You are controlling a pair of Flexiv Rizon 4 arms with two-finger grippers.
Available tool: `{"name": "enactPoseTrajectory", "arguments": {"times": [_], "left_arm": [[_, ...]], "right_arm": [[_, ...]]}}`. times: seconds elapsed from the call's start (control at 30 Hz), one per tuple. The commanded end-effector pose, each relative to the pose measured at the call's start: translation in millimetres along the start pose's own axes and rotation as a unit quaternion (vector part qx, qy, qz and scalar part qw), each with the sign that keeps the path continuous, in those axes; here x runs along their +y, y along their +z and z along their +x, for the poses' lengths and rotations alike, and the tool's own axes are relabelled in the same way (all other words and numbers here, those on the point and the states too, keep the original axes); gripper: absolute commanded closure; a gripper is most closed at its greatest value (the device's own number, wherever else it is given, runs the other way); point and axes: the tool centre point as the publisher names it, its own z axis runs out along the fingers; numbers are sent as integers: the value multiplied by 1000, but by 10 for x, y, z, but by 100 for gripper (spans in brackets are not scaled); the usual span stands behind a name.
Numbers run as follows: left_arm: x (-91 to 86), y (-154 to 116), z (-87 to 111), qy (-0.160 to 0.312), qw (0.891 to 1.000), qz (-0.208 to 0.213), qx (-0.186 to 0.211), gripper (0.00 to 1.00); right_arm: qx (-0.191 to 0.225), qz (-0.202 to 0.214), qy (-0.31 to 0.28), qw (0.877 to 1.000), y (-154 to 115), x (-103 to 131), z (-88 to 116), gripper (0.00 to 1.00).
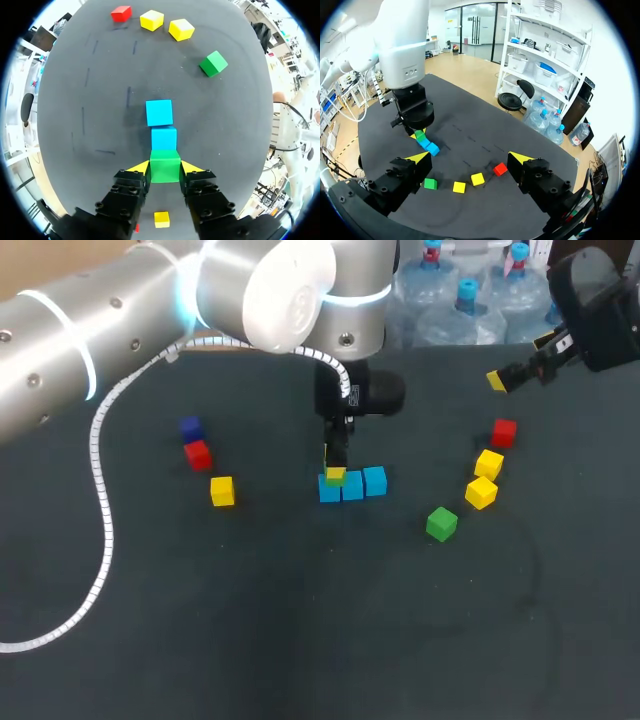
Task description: Place the blue cubes, place green cubes on the blue cubes, place the yellow cubes on the green cubes, then place the red cubes on the yellow cubes, and place purple cube on the red cubes.
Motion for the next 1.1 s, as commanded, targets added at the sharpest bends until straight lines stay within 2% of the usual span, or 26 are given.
{"name": "enactPoseTrajectory", "arguments": {"times": [0.03,0.07,0.17,0.23,0.33,0.37,0.43,0.5,0.77,0.87,1.03,1.1], "left_arm": [[25,-9,-9,1,1000,3,1,100],[25,-9,-9,1,1000,3,1,100],[20,-11,-5,4,1000,3,-1,91],[14,-12,-9,6,1000,3,-2,71],[11,-15,-15,8,1000,2,-2,54],[10,-16,-16,10,1000,3,-1,51],[11,-15,-19,12,1000,4,-1,35],[10,-17,-21,12,1000,4,-1,24],[-16,-67,-8,17,1000,0,1,11],[-41,-133,36,15,1000,-8,1,18],[-91,-229,166,5,1000,-19,-5,16],[-125,-292,216,2,1000,-26,-8,20]], "right_arm": [[-2,6,1,1000,6,22,11,0],[-2,6,1,1000,6,22,11,0],[-2,6,1,1000,6,22,11,0],[-2,6,1,1000,6,22,11,0],[-2,6,1,1000,6,22,11,0],[-2,6,1,1000,6,22,11,0],[-2,6,1,1000,6,22,11,0],[-2,6,1,1000,6,22,11,0],[-2,6,1,1000,6,22,11,0],[-2,6,1,1000,6,22,11,0],[-2,6,1,1000,6,22,11,0],[-2,6,1,1000,6,22,11,0]]}}
